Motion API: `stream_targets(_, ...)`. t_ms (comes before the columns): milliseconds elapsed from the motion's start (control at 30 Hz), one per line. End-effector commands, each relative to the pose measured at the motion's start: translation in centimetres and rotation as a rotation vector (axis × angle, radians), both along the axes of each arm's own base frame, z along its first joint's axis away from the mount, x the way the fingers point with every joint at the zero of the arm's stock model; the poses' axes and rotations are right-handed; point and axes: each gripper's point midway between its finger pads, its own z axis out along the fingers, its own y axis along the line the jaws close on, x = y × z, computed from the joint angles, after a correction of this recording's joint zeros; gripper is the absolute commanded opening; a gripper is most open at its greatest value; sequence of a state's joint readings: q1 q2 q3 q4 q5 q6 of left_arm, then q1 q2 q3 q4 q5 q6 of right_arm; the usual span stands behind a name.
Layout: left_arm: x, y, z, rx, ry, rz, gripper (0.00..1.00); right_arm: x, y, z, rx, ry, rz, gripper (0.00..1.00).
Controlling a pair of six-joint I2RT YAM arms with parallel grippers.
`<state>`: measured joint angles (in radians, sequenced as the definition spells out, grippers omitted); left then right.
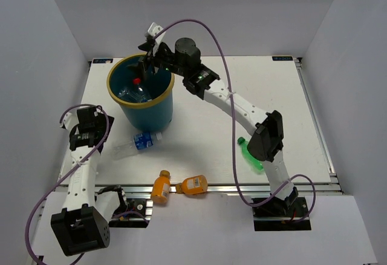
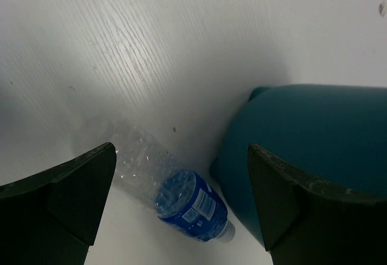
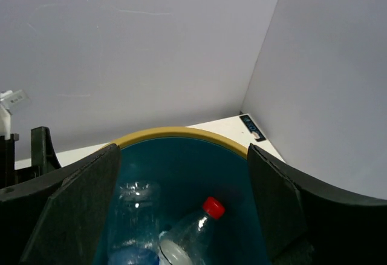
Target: Put the plastic bottles in the bin
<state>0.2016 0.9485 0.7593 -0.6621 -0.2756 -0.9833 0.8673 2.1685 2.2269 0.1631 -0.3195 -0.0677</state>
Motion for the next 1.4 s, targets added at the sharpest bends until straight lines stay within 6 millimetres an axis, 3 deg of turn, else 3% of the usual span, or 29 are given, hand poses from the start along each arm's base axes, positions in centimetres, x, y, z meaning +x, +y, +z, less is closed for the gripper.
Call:
stream_targets(0, -0.1, -1.8, -0.5, -0.059, 0.003, -0.089, 0.98, -1.5, -5.4, 8.9, 0.082, -0.139, -0.080, 0.89)
stream_targets(33, -0.3, -2.1, -0.6, -0.069, 0.010, -0.104, 0.98, -1.2, -6.3, 8.5, 0.074, -0.126, -0.103, 0.89)
stream_targets(67, -0.5, -2.6, -1.2, -0.088, 0.026, -0.128, 0.98, 0.1, -7.2, 5.5, 0.031, -0.087, -0.130, 0.89)
stream_targets(100, -0.9, -3.0, -1.6, -0.103, 0.041, -0.134, 0.98, -0.5, -9.2, 7.3, 0.064, -0.089, -0.153, 0.89)
stream_targets(167, -1.4, -3.3, -1.9, -0.120, 0.048, -0.131, 0.98, 0.6, -12.2, 6.7, 0.070, -0.057, -0.205, 0.89)
stream_targets(267, -2.6, -4.3, -2.8, -0.170, 0.068, -0.142, 0.98, -0.2, -17.2, 5.5, 0.083, -0.037, -0.254, 0.89)
stream_targets(367, -3.4, -4.6, -3.1, -0.190, 0.083, -0.132, 0.98, 0.0, -20.6, 4.1, 0.068, -0.036, -0.329, 0.89)
stream_targets(400, -3.9, -4.8, -3.3, -0.201, 0.102, -0.128, 0.98, -0.6, -22.2, 5.0, 0.085, -0.050, -0.370, 0.89)
stream_targets(433, -4.2, -4.8, -3.6, -0.207, 0.110, -0.121, 0.98, -0.4, -23.0, 2.7, 0.058, -0.025, -0.397, 0.89)
stream_targets(500, -5.0, -5.1, -4.7, -0.235, 0.126, -0.093, 0.98, -1.0, -25.7, 2.9, 0.079, -0.039, -0.461, 0.89)
stream_targets(533, -5.2, -5.0, -5.2, -0.237, 0.127, -0.077, 0.98, -0.9, -26.4, 0.9, 0.057, -0.017, -0.478, 0.89)
stream_targets(567, -5.2, -5.1, -5.6, -0.256, 0.114, -0.054, 0.98, -0.8, -27.4, 0.5, 0.057, -0.006, -0.502, 0.89)
stream_targets(600, -4.8, -5.2, -5.8, -0.268, 0.089, -0.048, 0.98, -1.4, -28.3, 0.8, 0.068, -0.014, -0.509, 0.89)
stream_targets(633, -4.8, -5.5, -6.4, -0.294, 0.083, -0.036, 0.98, -1.4, -28.8, -0.5, 0.048, 0.008, -0.521, 0.89)
stream_targets(667, -4.0, -5.7, -6.2, -0.308, 0.043, -0.044, 0.98, -1.5, -29.9, -0.3, 0.057, 0.009, -0.541, 0.89)
stream_targets(967, -2.2, -5.4, -7.6, -0.339, -0.004, 0.002, 0.98, -0.7, -34.1, -3.8, 0.030, 0.087, -0.641, 0.89)
stream_targets(1133, -2.0, -5.3, -9.5, -0.349, 0.043, 0.021, 0.98, 0.0, -35.0, -6.2, -0.008, 0.146, -0.654, 0.89)
stream_targets(1367, -1.6, -4.3, -10.9, -0.316, 0.077, 0.056, 0.94, 0.5, -35.4, -6.8, 0.019, 0.205, -0.643, 0.89)
